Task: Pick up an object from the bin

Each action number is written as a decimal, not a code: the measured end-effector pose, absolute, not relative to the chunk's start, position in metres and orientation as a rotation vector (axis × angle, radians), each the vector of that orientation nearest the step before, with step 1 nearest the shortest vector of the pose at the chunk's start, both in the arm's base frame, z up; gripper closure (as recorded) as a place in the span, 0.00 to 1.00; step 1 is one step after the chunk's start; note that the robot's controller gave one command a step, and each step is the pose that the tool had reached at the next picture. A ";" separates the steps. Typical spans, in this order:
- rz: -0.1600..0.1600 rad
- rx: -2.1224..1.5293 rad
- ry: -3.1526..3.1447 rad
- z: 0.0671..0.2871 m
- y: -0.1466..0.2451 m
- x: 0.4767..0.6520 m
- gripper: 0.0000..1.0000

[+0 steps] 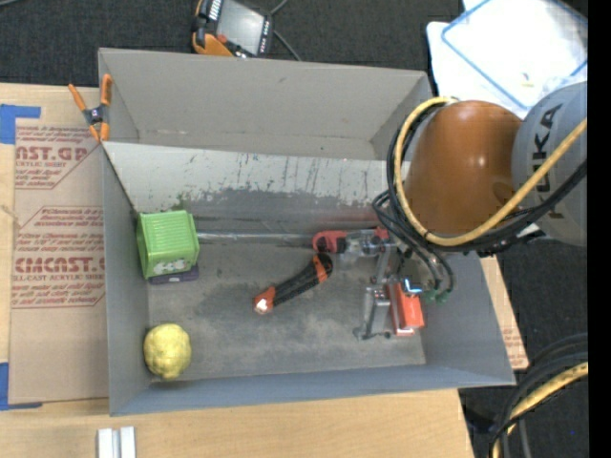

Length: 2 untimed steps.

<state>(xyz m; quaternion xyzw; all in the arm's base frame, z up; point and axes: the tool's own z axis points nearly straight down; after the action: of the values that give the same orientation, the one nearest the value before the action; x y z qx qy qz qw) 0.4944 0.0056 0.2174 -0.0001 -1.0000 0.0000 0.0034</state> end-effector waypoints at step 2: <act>0.001 0.427 -3.117 0.112 0.019 0.554 0.00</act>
Offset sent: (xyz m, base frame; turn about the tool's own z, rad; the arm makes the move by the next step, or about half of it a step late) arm 0.0786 0.0171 -0.1474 -0.3688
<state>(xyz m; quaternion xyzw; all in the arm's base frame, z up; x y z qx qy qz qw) 0.5537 0.0191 0.1115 0.1357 -0.9908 0.0002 -0.0022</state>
